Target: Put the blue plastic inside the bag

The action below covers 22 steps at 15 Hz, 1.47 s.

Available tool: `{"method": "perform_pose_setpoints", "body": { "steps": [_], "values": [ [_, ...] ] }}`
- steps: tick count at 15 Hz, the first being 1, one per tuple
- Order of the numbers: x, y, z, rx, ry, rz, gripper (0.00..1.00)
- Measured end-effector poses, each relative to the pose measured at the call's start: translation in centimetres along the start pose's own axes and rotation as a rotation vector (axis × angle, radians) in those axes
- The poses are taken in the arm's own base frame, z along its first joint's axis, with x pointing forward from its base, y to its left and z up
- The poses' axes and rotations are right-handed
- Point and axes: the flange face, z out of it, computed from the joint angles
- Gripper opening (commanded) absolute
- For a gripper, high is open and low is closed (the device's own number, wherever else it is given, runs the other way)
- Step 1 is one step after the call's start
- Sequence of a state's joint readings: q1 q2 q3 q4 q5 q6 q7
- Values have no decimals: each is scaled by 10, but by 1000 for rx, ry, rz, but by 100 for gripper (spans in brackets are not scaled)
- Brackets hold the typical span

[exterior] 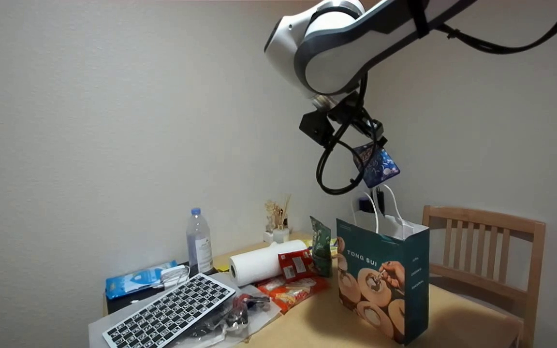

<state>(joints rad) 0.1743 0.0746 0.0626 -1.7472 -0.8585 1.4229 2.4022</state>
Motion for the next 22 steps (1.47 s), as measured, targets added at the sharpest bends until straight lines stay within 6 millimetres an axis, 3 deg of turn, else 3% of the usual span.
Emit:
{"method": "perform_pose_setpoints", "body": {
  "steps": [3, 4, 6, 16, 18, 19, 20, 22],
  "values": [
    [2, -4, 7, -4, -3, 10, 1],
    [1, -4, 9, -4, -4, 10, 28],
    [-1, -3, 10, 1, -8, 4, 34],
    [-17, 1, 11, 39, -44, -25, 98],
    [-19, 2, 9, 43, -47, -28, 100],
    [-20, 3, 7, 46, -49, -27, 93],
    [-22, 5, 4, 50, -51, -22, 100],
    [-25, 9, -2, 59, -55, -19, 100]
  ]
}}
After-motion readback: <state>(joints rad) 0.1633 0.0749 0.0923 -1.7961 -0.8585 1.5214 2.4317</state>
